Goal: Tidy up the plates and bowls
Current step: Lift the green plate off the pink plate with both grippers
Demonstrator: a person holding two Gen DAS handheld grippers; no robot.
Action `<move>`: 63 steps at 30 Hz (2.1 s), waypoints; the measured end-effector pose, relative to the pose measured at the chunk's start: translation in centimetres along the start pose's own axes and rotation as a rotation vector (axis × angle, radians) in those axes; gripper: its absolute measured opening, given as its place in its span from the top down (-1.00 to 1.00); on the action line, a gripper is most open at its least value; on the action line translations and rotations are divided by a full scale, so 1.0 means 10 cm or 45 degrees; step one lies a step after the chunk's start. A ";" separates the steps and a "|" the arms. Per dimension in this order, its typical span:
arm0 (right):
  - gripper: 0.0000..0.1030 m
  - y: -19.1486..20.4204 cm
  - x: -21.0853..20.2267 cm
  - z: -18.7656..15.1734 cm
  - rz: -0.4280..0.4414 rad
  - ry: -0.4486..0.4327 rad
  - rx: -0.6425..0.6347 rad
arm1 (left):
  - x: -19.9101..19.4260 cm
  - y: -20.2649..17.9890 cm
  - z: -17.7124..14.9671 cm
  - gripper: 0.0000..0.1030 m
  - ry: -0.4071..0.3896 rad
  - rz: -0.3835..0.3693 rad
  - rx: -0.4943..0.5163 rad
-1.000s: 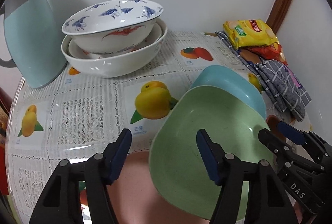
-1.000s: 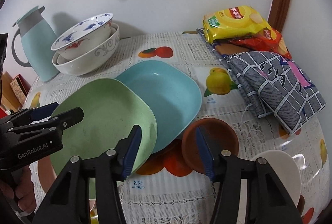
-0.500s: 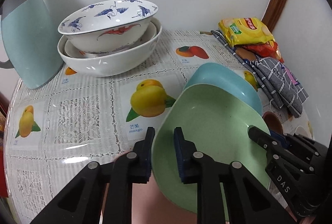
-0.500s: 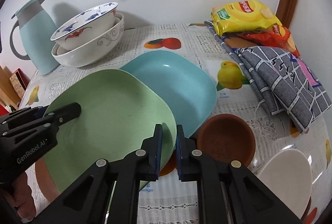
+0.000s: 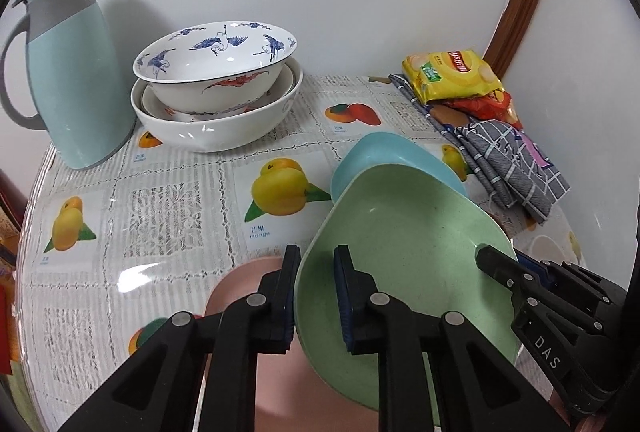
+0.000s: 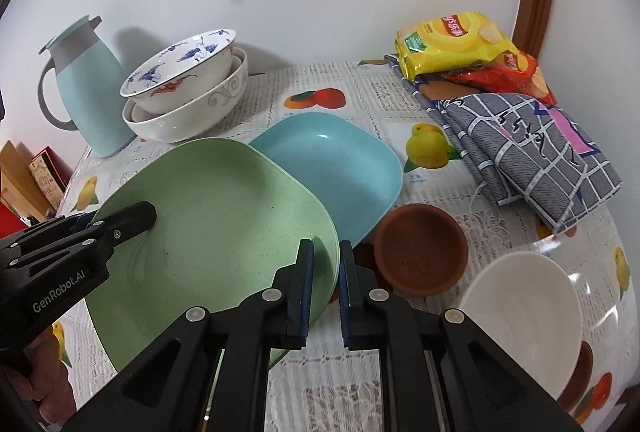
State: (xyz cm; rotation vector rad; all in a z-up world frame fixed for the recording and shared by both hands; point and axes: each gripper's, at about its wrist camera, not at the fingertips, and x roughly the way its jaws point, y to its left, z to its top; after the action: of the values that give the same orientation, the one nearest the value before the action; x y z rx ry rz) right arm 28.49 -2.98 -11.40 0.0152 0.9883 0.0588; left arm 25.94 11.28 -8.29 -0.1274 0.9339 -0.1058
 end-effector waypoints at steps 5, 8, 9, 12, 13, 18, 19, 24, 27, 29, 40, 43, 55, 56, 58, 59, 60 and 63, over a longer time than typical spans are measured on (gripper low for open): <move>0.78 0.02 -0.15 -0.05 0.005 -0.020 0.013 | -0.15 0.00 -0.09 0.67 -0.011 -0.003 0.004; 0.78 0.07 -0.23 -0.10 0.010 -0.027 0.008 | -0.23 0.02 -0.15 0.67 -0.015 0.005 -0.001; 0.78 0.09 -0.24 -0.11 0.011 -0.027 0.005 | -0.24 0.03 -0.17 0.67 -0.015 0.008 -0.003; 0.78 0.14 -0.28 -0.16 0.017 -0.026 -0.005 | -0.30 0.07 -0.24 0.67 -0.011 0.018 -0.017; 0.78 0.17 -0.29 -0.19 0.021 -0.023 -0.009 | -0.33 0.09 -0.28 0.67 -0.008 0.022 -0.025; 0.78 0.26 -0.33 -0.30 0.031 -0.016 -0.027 | -0.40 0.17 -0.42 0.67 0.000 0.024 -0.052; 0.78 0.27 -0.34 -0.32 0.034 -0.015 -0.028 | -0.40 0.18 -0.43 0.67 0.001 0.024 -0.053; 0.78 0.33 -0.37 -0.41 0.031 -0.004 -0.040 | -0.43 0.22 -0.55 0.67 0.009 0.022 -0.076; 0.78 0.37 -0.37 -0.46 0.029 0.006 -0.052 | -0.43 0.26 -0.62 0.67 0.020 0.023 -0.086; 0.78 0.40 -0.36 -0.50 0.028 0.014 -0.064 | -0.43 0.29 -0.66 0.67 0.025 0.020 -0.089; 0.78 0.62 -0.19 -0.61 0.059 0.058 -0.095 | -0.40 0.53 -0.85 0.67 0.061 0.056 -0.151; 0.78 0.70 -0.14 -0.61 0.069 0.066 -0.112 | -0.36 0.61 -0.86 0.67 0.074 0.063 -0.186; 0.80 0.79 0.09 -0.32 0.046 0.056 -0.201 | -0.13 0.71 -0.69 0.67 0.080 0.068 -0.251; 0.81 0.79 0.12 -0.30 0.052 0.051 -0.206 | -0.11 0.70 -0.68 0.67 0.076 0.082 -0.241; 0.81 0.79 0.16 -0.27 0.053 0.050 -0.219 | -0.08 0.66 -0.67 0.68 0.077 0.057 -0.221; 0.82 0.80 0.19 -0.26 0.053 0.051 -0.227 | -0.06 0.63 -0.67 0.68 0.078 0.058 -0.210; 0.83 0.81 0.22 -0.26 0.056 0.052 -0.234 | -0.05 0.62 -0.66 0.68 0.077 0.066 -0.208; 0.83 0.84 0.30 -0.25 0.081 0.071 -0.238 | 0.02 0.64 -0.66 0.67 0.105 0.080 -0.217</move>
State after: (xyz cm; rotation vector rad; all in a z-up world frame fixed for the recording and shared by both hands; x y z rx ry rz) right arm 27.72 5.49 -14.94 -0.1272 1.0348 0.2104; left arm 21.00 17.18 -13.32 -0.2526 1.0279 0.0267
